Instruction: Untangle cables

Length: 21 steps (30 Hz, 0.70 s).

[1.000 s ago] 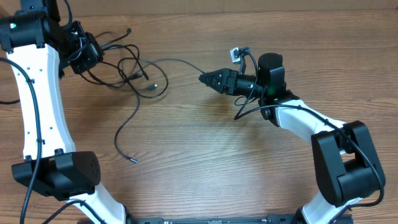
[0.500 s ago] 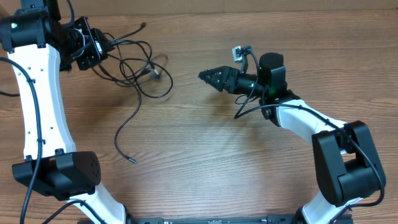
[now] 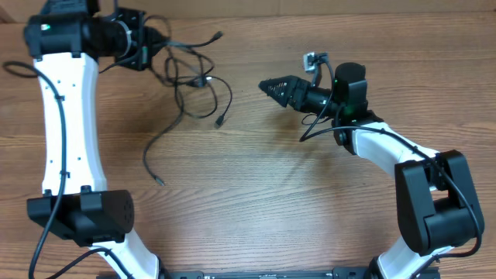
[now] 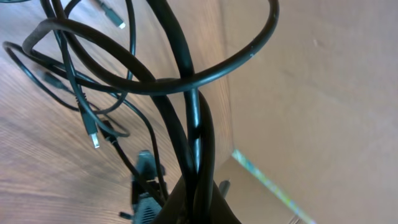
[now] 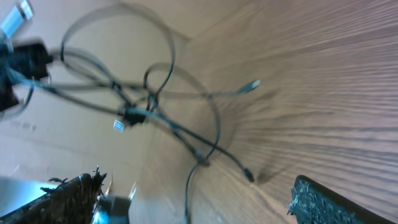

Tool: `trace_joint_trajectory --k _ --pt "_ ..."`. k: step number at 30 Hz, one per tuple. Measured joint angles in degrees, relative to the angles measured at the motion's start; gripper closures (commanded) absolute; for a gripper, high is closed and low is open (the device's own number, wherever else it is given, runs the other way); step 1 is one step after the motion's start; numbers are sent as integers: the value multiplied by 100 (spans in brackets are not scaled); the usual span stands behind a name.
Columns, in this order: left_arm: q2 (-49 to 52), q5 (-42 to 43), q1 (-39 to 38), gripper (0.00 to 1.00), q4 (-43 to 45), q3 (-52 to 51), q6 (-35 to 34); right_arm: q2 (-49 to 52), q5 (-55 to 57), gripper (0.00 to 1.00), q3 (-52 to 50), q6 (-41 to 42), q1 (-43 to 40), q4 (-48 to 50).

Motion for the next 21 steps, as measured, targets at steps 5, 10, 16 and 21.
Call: trace_joint_trajectory --k 5,10,16,21 --pt "0 20 -306 96 256 0 -476 0 -216 1 0 -216 269 -133" --pt "0 24 -391 96 352 0 -752 0 -319 2 0 -415 468 -149" --pt "0 33 -487 96 457 0 -745 0 -350 2 0 -514 485 -146" --pt "0 212 -557 96 411 0 -802 0 -339 7 0 -542 485 -144"
